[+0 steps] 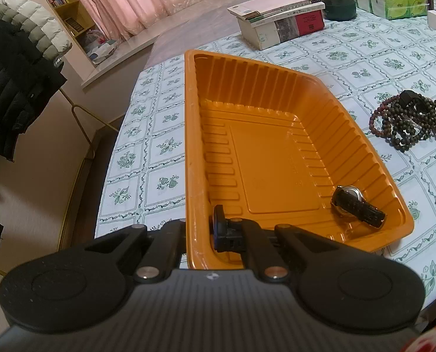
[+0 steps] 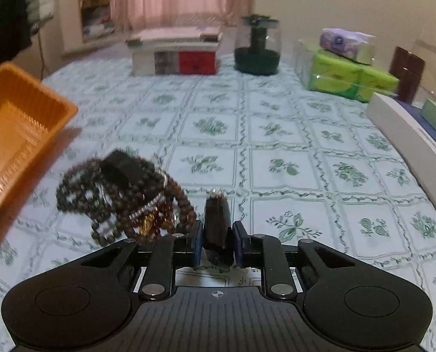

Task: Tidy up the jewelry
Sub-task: 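Grasp the black band from the pile with the right gripper, then drop the black band into the orange tray with the right gripper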

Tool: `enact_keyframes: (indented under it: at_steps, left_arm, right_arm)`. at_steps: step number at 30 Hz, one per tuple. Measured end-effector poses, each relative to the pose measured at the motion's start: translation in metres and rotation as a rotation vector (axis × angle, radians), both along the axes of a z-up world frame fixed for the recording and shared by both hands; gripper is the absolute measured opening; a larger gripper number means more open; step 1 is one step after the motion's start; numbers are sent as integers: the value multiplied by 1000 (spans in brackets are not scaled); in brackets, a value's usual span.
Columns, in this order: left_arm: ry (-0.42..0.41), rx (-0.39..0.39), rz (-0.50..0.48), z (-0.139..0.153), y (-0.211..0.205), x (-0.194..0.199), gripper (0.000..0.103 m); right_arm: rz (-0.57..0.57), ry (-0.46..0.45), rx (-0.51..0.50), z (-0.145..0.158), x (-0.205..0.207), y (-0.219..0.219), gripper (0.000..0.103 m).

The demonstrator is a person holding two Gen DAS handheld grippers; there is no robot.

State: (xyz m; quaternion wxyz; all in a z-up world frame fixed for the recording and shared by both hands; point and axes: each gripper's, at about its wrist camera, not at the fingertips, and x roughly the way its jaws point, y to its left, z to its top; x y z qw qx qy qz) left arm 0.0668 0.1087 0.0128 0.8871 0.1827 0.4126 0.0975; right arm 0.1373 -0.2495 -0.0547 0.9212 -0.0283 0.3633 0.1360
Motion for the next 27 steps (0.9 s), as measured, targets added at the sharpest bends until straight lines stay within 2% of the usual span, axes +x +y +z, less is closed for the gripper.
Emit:
enact_keyframes:
  at_steps: [9,17,22,27]
  left_arm:
    - [0,-2,-3,0,0,-1,3]
    - [0,-5,-7,1,1,0,3]
    - [0,-8,-9,1,2,0,3]
    - [0,-7,-13,1,3,1,3]
  right_arm:
    - [34,-35,112,36,-6,19,21]
    - [274,-41,237,65,-18,110,21]
    - [400,-21,251,61,-18,173,21]
    - [430,15,202,39,-15,210,21]
